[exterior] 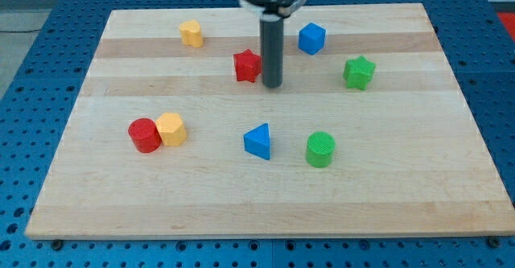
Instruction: Move the red star to the top right of the yellow hexagon
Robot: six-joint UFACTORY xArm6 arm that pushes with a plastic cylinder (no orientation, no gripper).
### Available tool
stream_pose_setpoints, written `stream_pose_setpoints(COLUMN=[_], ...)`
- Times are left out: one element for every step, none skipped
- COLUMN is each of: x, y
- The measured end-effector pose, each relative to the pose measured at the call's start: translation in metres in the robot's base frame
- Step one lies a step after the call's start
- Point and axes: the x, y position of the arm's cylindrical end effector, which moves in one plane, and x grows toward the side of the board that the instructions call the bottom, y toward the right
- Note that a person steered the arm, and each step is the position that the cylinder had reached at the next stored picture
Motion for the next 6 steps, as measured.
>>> stream_pose_setpoints(x=[-0.023, -0.006, -0.023, -0.061, -0.059, -0.033], y=[-0.026, -0.075, -0.082, -0.086, -0.12, -0.132])
